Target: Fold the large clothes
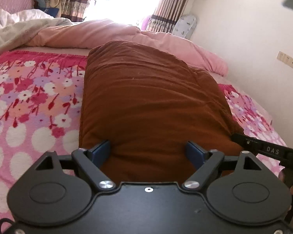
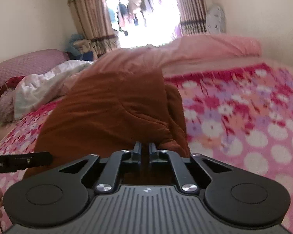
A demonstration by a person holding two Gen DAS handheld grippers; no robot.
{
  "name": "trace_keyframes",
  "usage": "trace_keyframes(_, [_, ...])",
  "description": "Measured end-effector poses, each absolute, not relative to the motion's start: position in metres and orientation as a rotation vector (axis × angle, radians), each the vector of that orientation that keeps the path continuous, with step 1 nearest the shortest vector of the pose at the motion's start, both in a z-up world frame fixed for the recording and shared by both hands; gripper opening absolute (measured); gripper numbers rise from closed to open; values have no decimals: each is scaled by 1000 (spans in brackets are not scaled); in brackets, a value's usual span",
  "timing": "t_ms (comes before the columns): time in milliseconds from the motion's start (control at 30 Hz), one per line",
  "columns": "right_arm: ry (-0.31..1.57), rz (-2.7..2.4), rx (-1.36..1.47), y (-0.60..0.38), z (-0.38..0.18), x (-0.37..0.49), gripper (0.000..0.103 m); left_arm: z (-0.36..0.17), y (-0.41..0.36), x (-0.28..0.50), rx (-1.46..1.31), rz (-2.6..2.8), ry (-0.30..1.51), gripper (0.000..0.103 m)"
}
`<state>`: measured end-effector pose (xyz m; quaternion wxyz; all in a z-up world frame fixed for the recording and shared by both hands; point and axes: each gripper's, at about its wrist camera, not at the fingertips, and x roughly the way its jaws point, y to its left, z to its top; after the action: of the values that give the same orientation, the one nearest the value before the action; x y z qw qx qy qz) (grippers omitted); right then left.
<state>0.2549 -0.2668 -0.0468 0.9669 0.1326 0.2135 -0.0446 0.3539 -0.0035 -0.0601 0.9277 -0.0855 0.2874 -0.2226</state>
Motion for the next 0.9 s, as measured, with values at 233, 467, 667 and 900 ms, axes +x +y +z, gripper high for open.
trace_keyframes(233, [428, -87, 277, -262, -50, 249, 2, -57, 1, 355, -196, -457, 589, 86])
trace_keyframes(467, [413, -92, 243, -255, -28, 245, 17, -26, 8, 358, -215, -394, 535, 86])
trace_keyframes(667, [352, -73, 177, -243, 10, 269, 23, 0, -3, 391, -182, -388, 469, 86])
trace_keyframes(900, [522, -102, 254, -259, -14, 340, 22, -30, -17, 438, -192, -378, 603, 86])
